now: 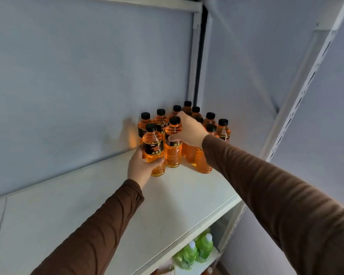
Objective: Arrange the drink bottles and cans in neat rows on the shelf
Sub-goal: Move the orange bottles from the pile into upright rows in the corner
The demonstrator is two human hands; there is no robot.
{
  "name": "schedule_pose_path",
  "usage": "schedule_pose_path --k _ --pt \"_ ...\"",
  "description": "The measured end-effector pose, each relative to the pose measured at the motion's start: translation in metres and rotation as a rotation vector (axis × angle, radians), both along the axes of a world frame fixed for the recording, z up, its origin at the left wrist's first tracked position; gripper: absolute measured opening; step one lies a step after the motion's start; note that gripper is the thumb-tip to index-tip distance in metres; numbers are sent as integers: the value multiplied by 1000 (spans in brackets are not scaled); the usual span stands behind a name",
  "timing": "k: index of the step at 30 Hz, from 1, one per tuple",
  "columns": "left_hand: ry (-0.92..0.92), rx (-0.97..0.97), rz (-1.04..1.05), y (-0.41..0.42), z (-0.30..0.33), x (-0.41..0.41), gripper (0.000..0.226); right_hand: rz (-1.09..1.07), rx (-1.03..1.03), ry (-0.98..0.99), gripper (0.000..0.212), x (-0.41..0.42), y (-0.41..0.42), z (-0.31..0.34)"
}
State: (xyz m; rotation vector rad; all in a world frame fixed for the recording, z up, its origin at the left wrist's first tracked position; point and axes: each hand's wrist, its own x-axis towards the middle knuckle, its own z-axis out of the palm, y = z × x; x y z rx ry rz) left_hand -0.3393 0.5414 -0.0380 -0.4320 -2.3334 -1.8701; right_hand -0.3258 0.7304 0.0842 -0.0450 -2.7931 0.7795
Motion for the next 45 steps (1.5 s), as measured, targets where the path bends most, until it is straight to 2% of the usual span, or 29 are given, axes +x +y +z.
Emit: schedule_pose_path --k 8,11,17,21,25,35,45 --pt "-33 -23 152 20 -8 -21 57 135 67 -114 90 -41 8 -1" --pt "-49 -53 198 27 -10 -24 58 188 178 -145 88 -47 14 8" --pt "-29 -120 266 36 -15 -20 56 285 370 -196 67 -50 23 27" --pt "-55 -178 267 35 -24 -12 61 381 438 -177 54 -52 28 51" --pt "-83 -200 275 37 -33 -9 63 462 592 -158 42 -51 26 60" --pt "-128 -267 312 40 -31 -13 70 408 716 -105 37 -56 20 54" --pt "-136 -324 309 41 -25 -11 70 375 717 -74 34 -54 21 49"
